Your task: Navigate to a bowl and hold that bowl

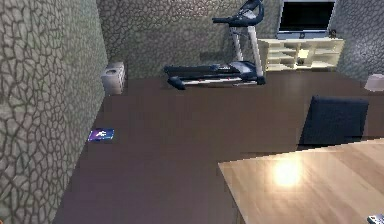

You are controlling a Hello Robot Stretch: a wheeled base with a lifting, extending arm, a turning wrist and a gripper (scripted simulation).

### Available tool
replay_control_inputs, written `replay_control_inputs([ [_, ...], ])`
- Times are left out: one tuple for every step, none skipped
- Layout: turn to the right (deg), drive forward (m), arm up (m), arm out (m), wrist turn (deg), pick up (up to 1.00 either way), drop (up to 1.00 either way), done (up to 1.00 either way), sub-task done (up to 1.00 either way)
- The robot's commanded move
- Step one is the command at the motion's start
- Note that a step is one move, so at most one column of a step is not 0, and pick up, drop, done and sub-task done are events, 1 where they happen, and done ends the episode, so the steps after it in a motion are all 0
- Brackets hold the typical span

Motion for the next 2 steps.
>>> replay_control_inputs([
  [0.0, 0.00, 0.10, 0.00, 0.0, 0.00, 0.00, 0.00, 0.00],
  [0.0, 0.00, 0.00, 0.00, 0.0, 0.00, 0.00, 1.00, 0.00],
])
